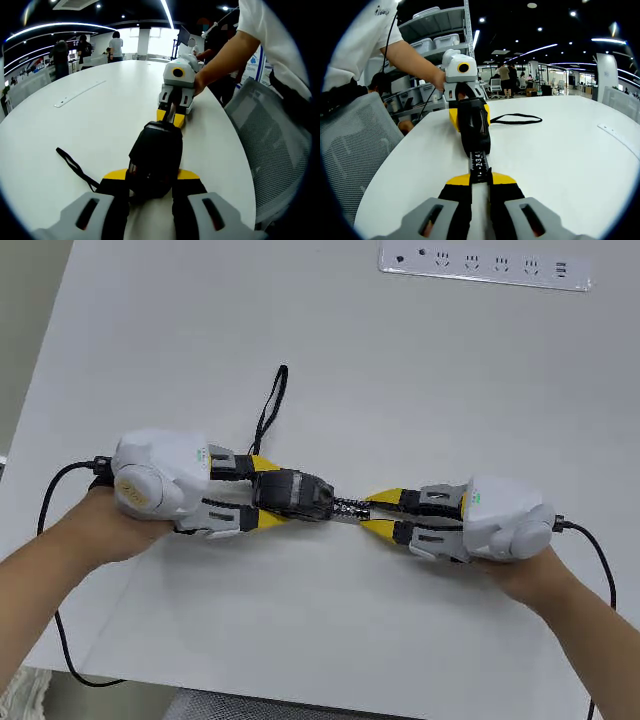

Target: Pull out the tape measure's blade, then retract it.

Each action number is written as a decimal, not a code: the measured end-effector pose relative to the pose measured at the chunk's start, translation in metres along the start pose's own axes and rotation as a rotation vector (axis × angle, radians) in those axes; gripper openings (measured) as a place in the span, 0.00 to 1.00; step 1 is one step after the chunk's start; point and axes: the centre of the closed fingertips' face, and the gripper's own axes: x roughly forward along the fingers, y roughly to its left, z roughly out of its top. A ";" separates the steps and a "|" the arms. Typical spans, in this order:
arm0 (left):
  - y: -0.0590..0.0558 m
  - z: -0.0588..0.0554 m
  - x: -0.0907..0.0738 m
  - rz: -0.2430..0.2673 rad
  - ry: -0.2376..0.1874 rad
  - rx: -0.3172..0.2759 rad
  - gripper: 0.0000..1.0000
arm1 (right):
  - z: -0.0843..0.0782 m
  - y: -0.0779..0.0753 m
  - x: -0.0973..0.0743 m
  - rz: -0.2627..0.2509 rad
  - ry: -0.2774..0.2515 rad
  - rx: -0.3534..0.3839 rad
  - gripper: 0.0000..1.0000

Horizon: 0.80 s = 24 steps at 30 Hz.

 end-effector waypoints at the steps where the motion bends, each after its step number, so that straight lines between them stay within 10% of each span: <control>1: 0.000 0.000 0.000 0.000 0.000 -0.001 0.29 | -0.001 0.000 -0.002 -0.001 0.000 0.000 0.11; 24: 0.000 0.000 0.001 0.001 0.000 -0.007 0.29 | -0.013 -0.004 -0.033 -0.023 0.002 0.034 0.11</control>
